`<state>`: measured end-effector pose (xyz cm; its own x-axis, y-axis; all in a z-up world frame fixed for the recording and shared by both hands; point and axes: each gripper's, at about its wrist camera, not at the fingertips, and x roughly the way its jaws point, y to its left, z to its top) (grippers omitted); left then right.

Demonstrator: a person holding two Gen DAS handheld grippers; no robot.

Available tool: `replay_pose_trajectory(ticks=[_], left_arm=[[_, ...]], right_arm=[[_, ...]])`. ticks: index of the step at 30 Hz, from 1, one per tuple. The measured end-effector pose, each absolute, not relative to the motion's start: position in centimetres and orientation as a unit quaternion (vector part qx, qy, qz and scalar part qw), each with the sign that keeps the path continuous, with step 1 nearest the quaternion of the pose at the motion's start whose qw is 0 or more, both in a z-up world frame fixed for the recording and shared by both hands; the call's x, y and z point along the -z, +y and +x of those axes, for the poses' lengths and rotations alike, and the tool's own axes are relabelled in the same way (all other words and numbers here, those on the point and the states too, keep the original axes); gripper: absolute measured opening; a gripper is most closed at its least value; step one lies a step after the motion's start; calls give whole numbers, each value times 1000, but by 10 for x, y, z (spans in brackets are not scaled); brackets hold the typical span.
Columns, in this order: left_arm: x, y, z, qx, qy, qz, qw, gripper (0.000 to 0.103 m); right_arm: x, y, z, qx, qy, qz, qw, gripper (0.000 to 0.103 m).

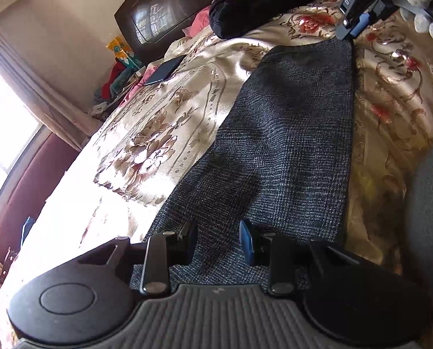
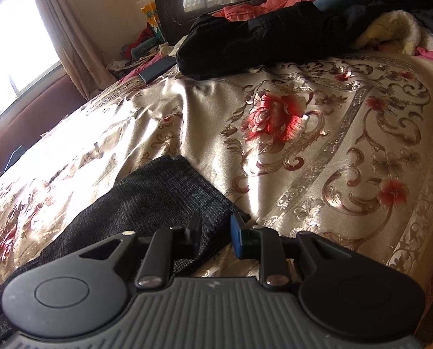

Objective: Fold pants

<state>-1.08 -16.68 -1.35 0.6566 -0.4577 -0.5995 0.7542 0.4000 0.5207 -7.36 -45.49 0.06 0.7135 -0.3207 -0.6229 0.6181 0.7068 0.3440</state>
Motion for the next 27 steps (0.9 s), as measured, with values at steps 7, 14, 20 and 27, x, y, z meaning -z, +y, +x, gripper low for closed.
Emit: replay_pose_trajectory(ticks=[7, 14, 20, 27], left_arm=[[4, -184, -35, 398, 177, 372, 819, 52], [4, -204, -34, 407, 183, 353, 822, 53], [4, -199, -34, 409, 192, 348, 821, 53], [1, -174, -26, 377, 204, 324, 843, 54]], right_arm=[[6, -462, -66, 222, 260, 333, 879, 5], [-5, -477, -78, 220, 197, 370, 881, 4], [14, -479, -87, 233, 220, 398, 860, 11], [23, -466, -95, 199, 235, 430, 849, 34]])
